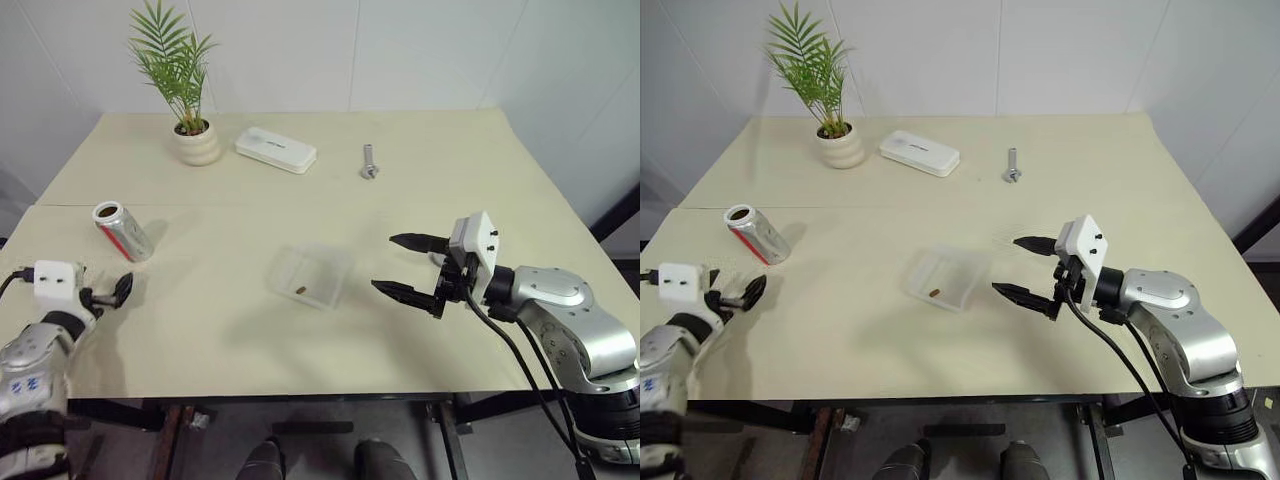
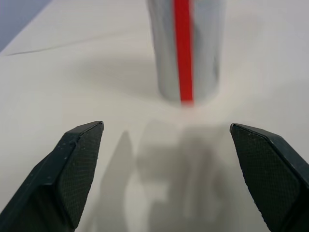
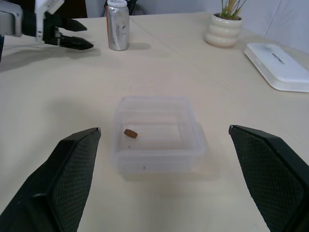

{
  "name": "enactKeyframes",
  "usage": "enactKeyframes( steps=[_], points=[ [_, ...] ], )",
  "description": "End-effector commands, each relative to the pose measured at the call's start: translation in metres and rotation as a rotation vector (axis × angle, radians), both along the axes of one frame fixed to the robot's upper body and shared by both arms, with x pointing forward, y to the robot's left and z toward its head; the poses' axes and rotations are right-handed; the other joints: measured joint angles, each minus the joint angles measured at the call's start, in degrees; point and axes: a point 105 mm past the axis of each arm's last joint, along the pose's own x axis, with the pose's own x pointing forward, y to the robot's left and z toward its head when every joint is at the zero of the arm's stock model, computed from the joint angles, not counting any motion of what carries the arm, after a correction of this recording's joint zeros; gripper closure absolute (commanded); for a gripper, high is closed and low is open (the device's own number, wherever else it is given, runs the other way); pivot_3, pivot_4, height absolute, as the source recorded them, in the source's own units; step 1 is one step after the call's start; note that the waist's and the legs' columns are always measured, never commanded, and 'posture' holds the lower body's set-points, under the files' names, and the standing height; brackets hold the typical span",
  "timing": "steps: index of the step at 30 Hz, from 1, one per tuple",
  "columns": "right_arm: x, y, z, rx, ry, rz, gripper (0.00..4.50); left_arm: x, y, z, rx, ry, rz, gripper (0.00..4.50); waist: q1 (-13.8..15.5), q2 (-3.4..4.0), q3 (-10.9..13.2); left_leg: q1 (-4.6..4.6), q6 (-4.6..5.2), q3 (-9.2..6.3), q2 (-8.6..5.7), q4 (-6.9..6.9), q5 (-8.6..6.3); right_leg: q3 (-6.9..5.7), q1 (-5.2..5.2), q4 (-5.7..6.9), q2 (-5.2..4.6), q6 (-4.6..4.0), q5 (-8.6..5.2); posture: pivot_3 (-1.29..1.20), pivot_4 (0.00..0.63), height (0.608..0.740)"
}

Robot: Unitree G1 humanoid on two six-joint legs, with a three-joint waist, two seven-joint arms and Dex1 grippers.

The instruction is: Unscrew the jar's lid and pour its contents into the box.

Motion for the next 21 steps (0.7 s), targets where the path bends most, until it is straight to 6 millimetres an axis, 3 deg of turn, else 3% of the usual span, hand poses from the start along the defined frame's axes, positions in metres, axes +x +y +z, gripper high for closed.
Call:
enactKeyframes(
  steps=[1, 5, 8, 11, 13, 21],
  points=[
    [-0.006, -0.008, 0.014, -0.037, -0.122, 0.01, 0.0, 0.0, -0.032, 0.045, 0.18, -0.058, -0.24, 0.03, 0.3, 0.0, 0.0, 0.01, 0.01, -0.01, 0.0, -0.01, 0.03, -0.02, 0.01, -0.01, 0.0, -0.04, 0.02, 0.0, 0.15, 0.74],
    [-0.008, -0.022, 0.003, -0.114, -0.098, 0.037, 0.0, -0.003, -0.093, 0.067, 0.271, -0.07, -0.626, 0.03, 0.9, 0.08, 0.0, 0.04, 0.0, 0.04, 0.05, -0.1, 0.24, -0.17, 0.23, -0.35, -0.01, -0.2, 0.12, 0.0, 0.15, 0.74],
    [-0.006, -0.032, 0.003, -0.116, -0.034, 0.032, 0.0, -0.01, -0.123, 0.073, 0.271, -0.038, -0.837, 0.03, 0.6, 0.12, 0.0, 0.26, 0.17, 0.21, 0.08, -0.28, 0.35, -0.13, 0.7, -1.06, -0.05, -0.86, 0.07, 0.0, 0.15, 0.74],
    [-0.007, -0.038, 0.007, -0.118, -0.018, 0.029, 0.0, -0.016, -0.138, 0.073, 0.271, 0.012, -0.954, 0.03, -0.4, 0.11, 0.0, 0.37, 0.18, 0.3, 0.1, -0.41, 0.35, -0.06, 0.83, -1.24, -0.06, -0.79, 0.12, 0.0, 0.15, 0.74],
    [-0.008, -0.042, 0.009, -0.128, -0.026, 0.021, 0.0, -0.021, -0.146, 0.073, 0.266, 0.038, -1.028, 0.03, -0.5, 0.1, 0.0, 0.58, 0.18, 0.41, 0.14, -0.66, 0.34, 0.01, 0.81, -1.15, -0.06, -0.05, 0.5, 0.0, 0.15, 0.74],
    [-0.014, -0.044, 0.009, -0.111, -0.039, -0.033, 0.0, -0.015, -0.135, 0.074, 0.234, 0.031, -0.951, 0.03, -0.4, 0.1, 0.0, 0.78, 0.1, 0.42, 0.25, -0.99, 0.26, -0.03, 0.79, -1.03, 0.01, -0.15, 0.19, 0.0, 0.15, 0.74]
  ],
)
